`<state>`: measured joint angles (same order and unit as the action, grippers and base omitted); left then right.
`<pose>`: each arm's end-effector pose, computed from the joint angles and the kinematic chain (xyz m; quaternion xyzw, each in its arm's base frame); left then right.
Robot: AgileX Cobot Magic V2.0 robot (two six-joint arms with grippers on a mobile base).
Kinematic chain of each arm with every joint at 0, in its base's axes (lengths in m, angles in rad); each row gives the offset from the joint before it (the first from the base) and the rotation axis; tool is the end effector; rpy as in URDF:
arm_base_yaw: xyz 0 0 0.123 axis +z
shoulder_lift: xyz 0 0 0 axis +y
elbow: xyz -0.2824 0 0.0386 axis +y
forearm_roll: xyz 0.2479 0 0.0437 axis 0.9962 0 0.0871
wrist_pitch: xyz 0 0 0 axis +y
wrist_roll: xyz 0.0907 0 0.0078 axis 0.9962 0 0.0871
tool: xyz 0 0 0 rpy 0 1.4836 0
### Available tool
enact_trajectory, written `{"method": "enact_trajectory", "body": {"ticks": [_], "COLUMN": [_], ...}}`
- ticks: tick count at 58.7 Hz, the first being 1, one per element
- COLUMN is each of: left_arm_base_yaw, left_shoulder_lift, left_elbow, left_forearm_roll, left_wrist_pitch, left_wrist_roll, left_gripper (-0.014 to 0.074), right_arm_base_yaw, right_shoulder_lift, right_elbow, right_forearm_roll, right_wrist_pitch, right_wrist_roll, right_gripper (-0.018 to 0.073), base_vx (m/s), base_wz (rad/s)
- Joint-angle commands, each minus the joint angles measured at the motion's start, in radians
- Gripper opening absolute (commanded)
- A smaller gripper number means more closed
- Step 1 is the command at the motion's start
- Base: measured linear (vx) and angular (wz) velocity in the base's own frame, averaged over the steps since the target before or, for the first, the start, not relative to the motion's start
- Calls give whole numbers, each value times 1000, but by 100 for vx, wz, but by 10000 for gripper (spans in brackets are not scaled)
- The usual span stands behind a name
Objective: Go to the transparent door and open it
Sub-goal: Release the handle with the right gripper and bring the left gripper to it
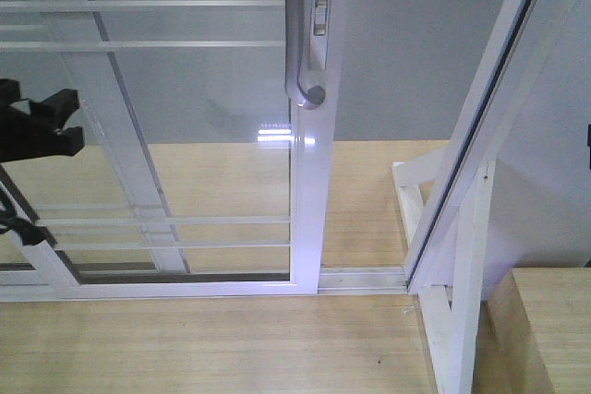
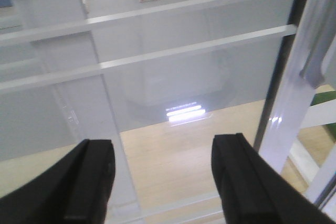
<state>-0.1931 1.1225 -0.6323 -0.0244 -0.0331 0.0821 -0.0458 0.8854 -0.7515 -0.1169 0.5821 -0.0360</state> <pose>0.2321 -0.0453 0.2830 0.1030 0.8186 -0.0379 0.5637 0.1758 -0.0139 0.3230 -0.0245 0.8897 -0.0692 0.4505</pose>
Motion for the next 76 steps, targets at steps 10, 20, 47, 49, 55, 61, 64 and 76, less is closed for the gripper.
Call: {"method": "enact_trajectory", "body": {"ticks": [10,20,47,49,55,61,64,76], "left_arm_base_yaw": [-168,-225,-320,-327,-335,-338,-340,-341], "left_shoulder_lift": [226,391,742,761,815,863,891,964], "left_elbow": [-289,-445,-815,-839,-902,-956,-987,-1060], "left_forearm_roll": [-7,-8,-8,-8,-8,-8,-8,-8], "left_wrist_pitch": [-93,-132,-217,-216,-216,-219,-219,-218], "left_wrist_roll": [-38,-39,-48,-48,-48,-48,-48,-48], "left_gripper": [526,556,583,583,583,583,581,534], "right_arm_base_yaw": [-7,-7,-7,-7,-7,-7,-7,-7], "right_shoulder_lift": [-11,-11,-11,-11,-11,-11,-11,-11], "right_elbow": [-30,-30,-30,-30,-30,-30,-30,-30], "right_forearm_roll": [-8,-8,-7,-7,-7,-7,-7,-8], "right_wrist_pitch": [-74,-68,-68,-68,-68,-68,-68,-64], "right_wrist_roll": [2,2,2,2,2,2,2,2], "right_gripper": [581,581,581,581,581,581,581,581], "base_vx": [0,0,0,0,0,0,0,0], "base_wz": [0,0,0,0,0,0,0,0]}}
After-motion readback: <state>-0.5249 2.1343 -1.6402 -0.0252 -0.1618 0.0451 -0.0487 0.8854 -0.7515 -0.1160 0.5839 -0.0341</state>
